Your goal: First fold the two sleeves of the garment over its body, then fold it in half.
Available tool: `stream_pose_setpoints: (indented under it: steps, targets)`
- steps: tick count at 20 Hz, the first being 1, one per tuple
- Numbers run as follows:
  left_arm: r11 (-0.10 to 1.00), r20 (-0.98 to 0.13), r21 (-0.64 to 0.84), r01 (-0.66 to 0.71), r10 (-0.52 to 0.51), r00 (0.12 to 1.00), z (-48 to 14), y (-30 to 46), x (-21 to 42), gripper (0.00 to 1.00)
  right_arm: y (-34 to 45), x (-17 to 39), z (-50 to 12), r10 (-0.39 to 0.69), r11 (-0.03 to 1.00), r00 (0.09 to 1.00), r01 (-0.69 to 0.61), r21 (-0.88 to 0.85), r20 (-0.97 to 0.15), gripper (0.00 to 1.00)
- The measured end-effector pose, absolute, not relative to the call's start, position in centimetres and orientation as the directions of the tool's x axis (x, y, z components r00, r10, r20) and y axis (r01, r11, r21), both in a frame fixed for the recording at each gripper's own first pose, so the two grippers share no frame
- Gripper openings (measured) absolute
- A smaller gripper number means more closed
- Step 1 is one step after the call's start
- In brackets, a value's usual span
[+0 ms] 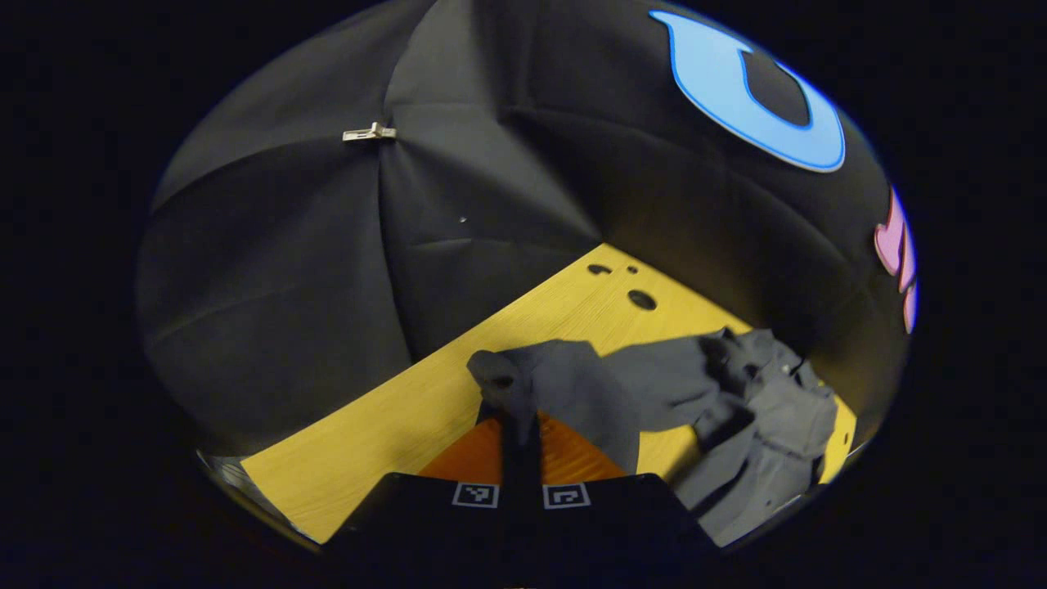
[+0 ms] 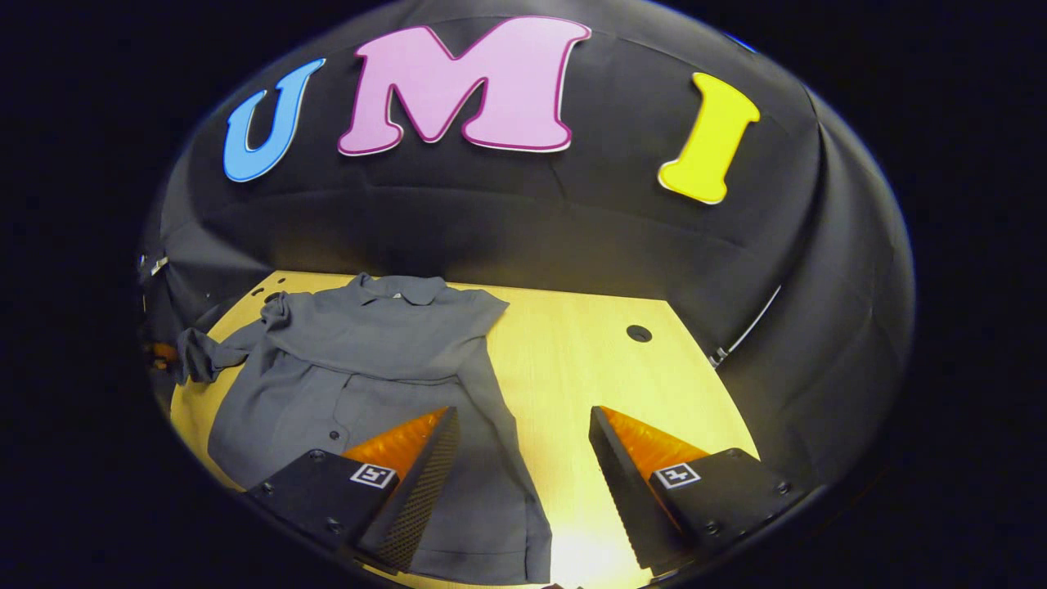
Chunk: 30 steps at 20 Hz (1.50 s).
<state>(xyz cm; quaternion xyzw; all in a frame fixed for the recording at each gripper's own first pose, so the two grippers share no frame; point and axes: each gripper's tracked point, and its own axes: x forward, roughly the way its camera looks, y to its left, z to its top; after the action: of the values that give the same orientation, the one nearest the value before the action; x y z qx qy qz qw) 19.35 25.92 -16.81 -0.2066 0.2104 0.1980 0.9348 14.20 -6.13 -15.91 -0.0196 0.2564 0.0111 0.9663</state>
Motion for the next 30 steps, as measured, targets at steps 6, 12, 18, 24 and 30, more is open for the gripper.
stream_pose_setpoints:
  steps: [6,12,18,24,30]
  targets:
    - [0.89,-0.369,-0.298,-0.344,0.225,0.902,-9.2,20.8,25.7,0.05,-9.4,13.6,-16.7,-0.02,1.0,0.867,0.008,-0.025,-0.497,0.98]
    - [0.955,-0.271,-0.248,-0.165,0.095,0.958,-3.6,11.0,32.1,0.05,-12.1,12.5,-17.2,-0.064,0.997,0.864,0.081,0.014,-0.499,0.98]
    - [0.984,-0.219,-0.175,0.028,-0.067,0.973,-1.8,-2.8,35.7,0.05,-14.4,12.0,-19.3,-0.087,0.991,0.846,0.127,0.041,-0.527,0.98]
    - [0.964,-0.274,-0.181,0.193,-0.238,0.932,-5.6,-16.1,36.2,0.05,-16.0,12.0,-20.6,-0.087,0.985,0.836,0.153,0.078,-0.542,0.98]
    - [0.93,-0.33,-0.218,0.296,-0.356,0.874,-9.4,-25.2,35.4,0.05,-16.0,12.2,-21.0,-0.062,0.985,0.832,0.141,0.102,-0.552,0.98]
